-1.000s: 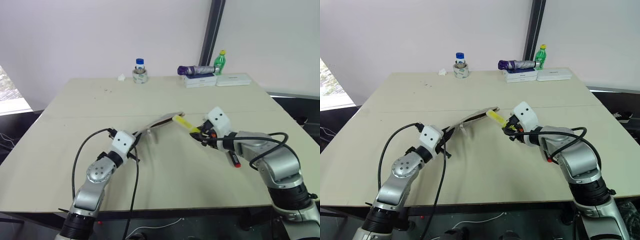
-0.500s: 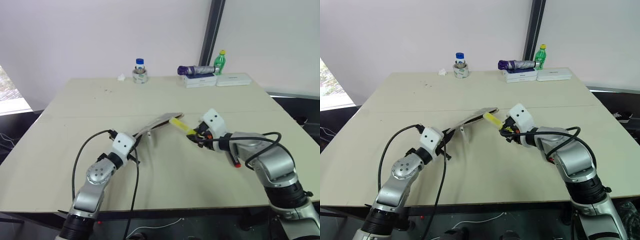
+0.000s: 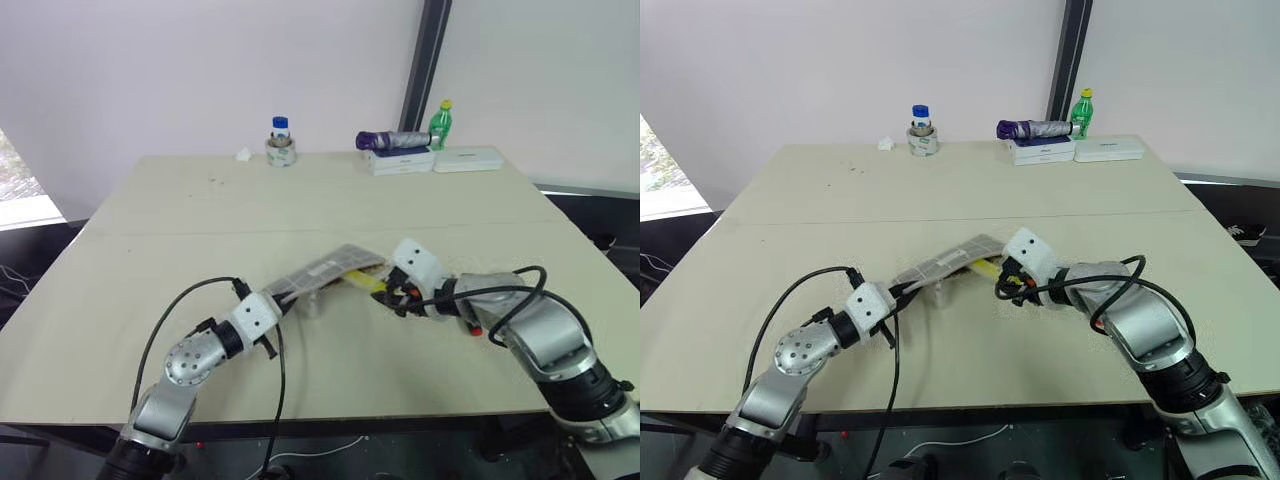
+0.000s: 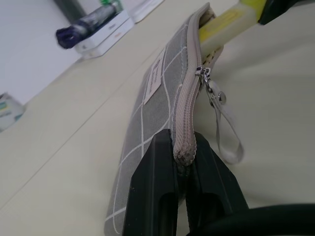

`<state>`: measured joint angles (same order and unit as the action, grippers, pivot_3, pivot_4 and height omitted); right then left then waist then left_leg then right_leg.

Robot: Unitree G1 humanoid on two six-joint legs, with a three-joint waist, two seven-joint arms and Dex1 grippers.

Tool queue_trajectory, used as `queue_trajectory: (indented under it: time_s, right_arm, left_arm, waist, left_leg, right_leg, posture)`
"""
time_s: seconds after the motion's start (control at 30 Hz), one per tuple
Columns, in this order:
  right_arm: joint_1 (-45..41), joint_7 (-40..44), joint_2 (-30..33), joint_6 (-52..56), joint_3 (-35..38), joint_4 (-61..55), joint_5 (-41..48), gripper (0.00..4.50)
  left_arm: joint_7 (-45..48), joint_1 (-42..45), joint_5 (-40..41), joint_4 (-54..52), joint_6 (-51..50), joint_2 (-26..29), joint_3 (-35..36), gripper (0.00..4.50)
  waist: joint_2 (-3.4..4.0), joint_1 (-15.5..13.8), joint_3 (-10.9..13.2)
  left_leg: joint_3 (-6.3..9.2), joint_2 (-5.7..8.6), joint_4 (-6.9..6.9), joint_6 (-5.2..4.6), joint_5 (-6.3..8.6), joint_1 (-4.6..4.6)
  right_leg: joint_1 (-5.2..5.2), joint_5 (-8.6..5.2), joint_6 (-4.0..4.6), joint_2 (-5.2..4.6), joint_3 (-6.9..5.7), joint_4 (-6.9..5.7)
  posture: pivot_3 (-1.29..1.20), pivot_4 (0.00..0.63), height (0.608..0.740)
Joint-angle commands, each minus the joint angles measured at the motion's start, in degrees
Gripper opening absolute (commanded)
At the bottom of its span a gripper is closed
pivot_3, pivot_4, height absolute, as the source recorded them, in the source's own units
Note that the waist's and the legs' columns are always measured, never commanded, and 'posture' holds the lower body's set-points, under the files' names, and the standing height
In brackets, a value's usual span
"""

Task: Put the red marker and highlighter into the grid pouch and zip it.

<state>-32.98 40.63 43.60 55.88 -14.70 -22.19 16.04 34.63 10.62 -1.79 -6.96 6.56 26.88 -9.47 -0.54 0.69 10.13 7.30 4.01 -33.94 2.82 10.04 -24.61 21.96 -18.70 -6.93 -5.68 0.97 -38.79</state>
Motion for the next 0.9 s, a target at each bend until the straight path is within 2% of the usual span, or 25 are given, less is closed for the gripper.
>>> queue_trajectory:
  time_s: [0.03, 0.37, 0.6, 0.77, 0.9]
  right_arm:
    - [-0.2, 3.9, 1.9, -3.6, -1.7, -3.5, -0.4, 0.9]
    - [-1.4, 8.0, 2.2, -8.0, -3.9, -2.7, -2.4, 0.9]
    - [-0.2, 8.7, 4.6, -7.7, 1.8, -4.0, -1.5, 4.37]
    - [3.4, 9.8, 7.6, -6.0, 11.1, -5.4, 2.5, 4.37]
    - [7.0, 4.5, 7.9, -2.9, 18.6, 0.6, 1.2, 4.37]
  left_arm:
    - [4.3, -0.8, 2.0, -2.4, 3.5, 1.9, -0.7, 0.0]
    - [9.9, -1.1, 3.9, -2.9, 5.6, 4.1, -0.7, 0.0]
    - [8.1, -0.7, 5.1, -2.6, 1.9, 3.0, 1.1, 0.0]
    - [3.2, 1.0, 7.0, -3.5, -6.2, -1.3, 2.6, 0.0]
    - [-2.7, 3.4, 6.6, -3.1, -12.9, -6.8, 2.7, 0.0]
  waist:
    - [0.0, 0.1, 0.0]
    - [0.0, 0.0, 0.0]
    - [0.01, 0.0, 0.0]
    - [0.01, -0.3, 0.0]
    - [-0.01, -0.3, 0.0]
  left_leg:
    - [0.0, -0.01, 0.03, 0.0, 0.0, 0.0]
    - [0.06, -0.02, 0.06, -0.13, 0.08, -0.02]
    - [0.09, -0.03, 0.05, -0.13, 0.08, -0.02]
    - [0.16, 0.0, 0.02, -0.15, 0.09, -0.02]
    - [0.24, 0.02, -0.11, -0.15, 0.09, 0.01]
  right_leg:
    - [-0.02, 0.0, 0.0, 0.0, -0.01, 0.09]
    - [-0.27, 0.02, -0.02, 0.0, -0.09, 0.66]
    - [-0.29, 0.02, -0.02, 0.0, -0.11, 0.66]
    - [-0.37, 0.03, -0.05, -0.01, -0.19, 0.69]
    - [-0.52, 0.06, -0.11, -0.01, -0.3, 0.69]
  posture:
    - [0.0, 0.15, 0.74]
    - [0.0, 0.15, 0.74]
    - [0.0, 0.15, 0.74]
    - [0.0, 0.15, 0.74]
    - [0.0, 0.15, 0.74]
